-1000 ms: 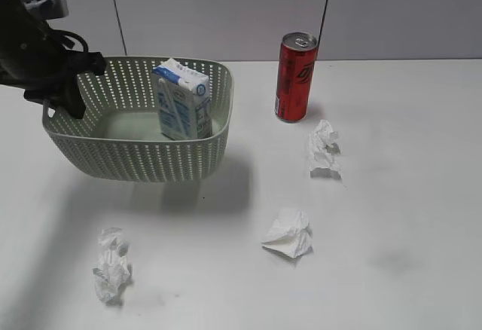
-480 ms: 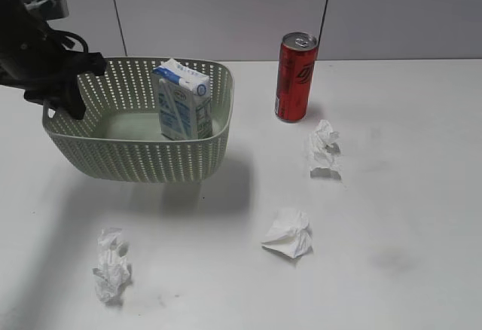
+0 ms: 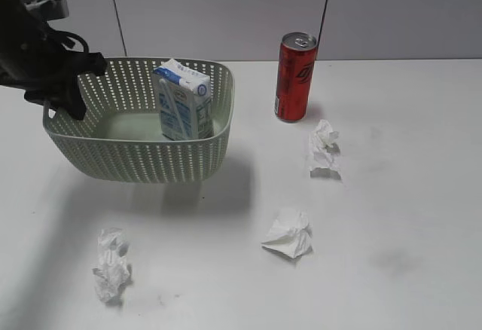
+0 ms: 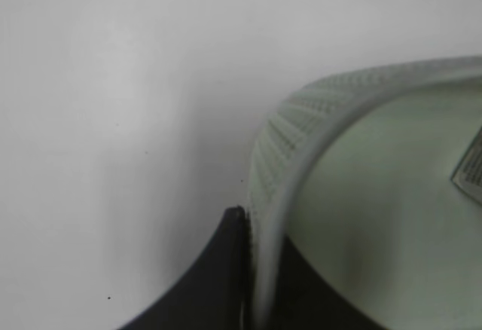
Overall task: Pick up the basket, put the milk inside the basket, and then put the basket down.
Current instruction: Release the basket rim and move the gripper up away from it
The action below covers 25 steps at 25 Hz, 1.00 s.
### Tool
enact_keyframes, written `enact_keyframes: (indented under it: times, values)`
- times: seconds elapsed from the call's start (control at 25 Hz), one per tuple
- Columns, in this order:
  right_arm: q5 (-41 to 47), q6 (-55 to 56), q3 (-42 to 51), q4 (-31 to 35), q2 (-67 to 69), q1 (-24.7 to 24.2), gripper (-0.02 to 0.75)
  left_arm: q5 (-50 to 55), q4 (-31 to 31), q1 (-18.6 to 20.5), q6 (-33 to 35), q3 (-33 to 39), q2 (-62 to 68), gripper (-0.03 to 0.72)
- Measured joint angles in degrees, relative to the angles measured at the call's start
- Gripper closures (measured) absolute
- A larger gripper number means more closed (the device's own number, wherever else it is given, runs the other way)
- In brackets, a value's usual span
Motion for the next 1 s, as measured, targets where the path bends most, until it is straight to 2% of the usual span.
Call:
enact_keyframes:
  times: [0.16,0.44,0.6,0.72,1.0]
  values:
    - [0.06,-0.05,0.00,0.51,-4.72,-2.24,0.148,-0.11,-0.18,0.00,0.00,0.00,0.00,0.703]
    - [0.06,-0.05,0.00,0.86,-20.59,-14.40,0.148,-1.40,-0.84,0.00,0.00,0.00,0.00,0.703]
    - [0.19,-0.05,0.00,1.00,-27.61,-19.45,0.148,-1.40,-0.90,0.00,0.00,0.05,0.00,0.703]
    - [0.19,-0.05,0.07,1.56,-28.32,-21.18,0.148,-1.46,-1.18,0.00,0.00,0.05,0.00,0.703]
    - [0.19,-0.05,0.24,2.01,-28.32,-21.44,0.148,-2.72,-1.26,0.00,0.00,0.05,2.43,0.703]
